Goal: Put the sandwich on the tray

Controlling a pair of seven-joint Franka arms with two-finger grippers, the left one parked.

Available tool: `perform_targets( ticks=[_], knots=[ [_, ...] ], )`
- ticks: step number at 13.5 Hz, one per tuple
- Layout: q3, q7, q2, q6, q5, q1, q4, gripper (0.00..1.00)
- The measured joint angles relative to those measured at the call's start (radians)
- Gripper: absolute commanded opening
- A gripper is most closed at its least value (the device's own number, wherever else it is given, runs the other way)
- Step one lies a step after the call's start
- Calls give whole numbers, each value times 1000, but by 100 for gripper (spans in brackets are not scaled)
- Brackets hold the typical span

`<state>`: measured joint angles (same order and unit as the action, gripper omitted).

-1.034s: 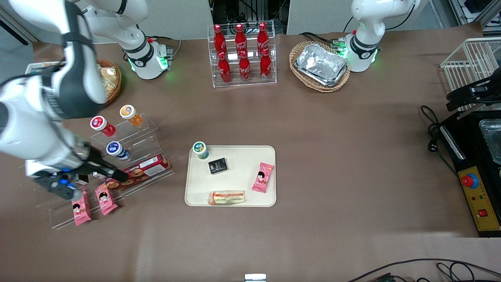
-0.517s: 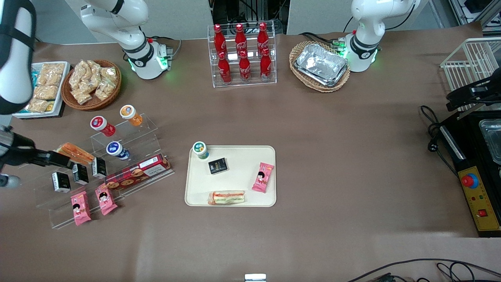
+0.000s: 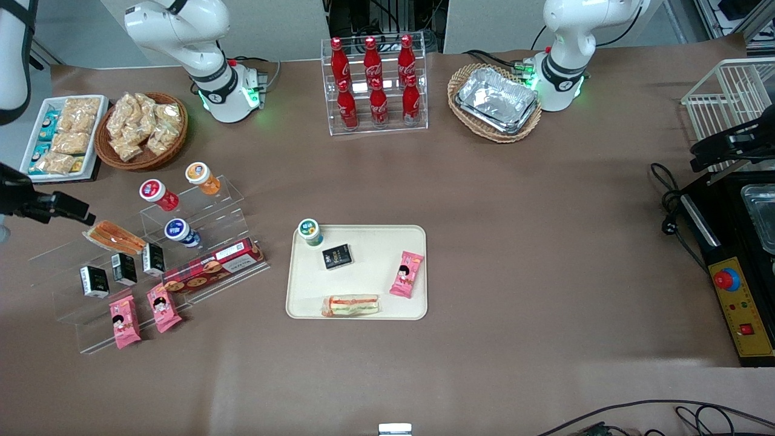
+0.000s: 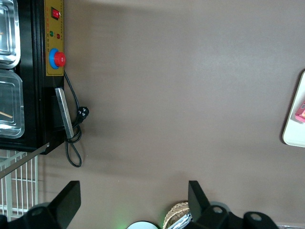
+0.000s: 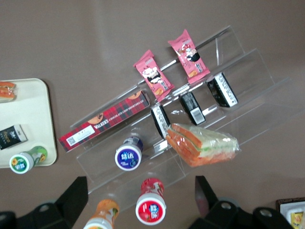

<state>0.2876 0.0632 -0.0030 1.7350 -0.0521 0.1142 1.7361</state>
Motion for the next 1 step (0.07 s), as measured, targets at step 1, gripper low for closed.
perform_targets(
  ticks=[1],
  knots=[
    [-2,0,-15,-4,4,0,13,100]
  ],
)
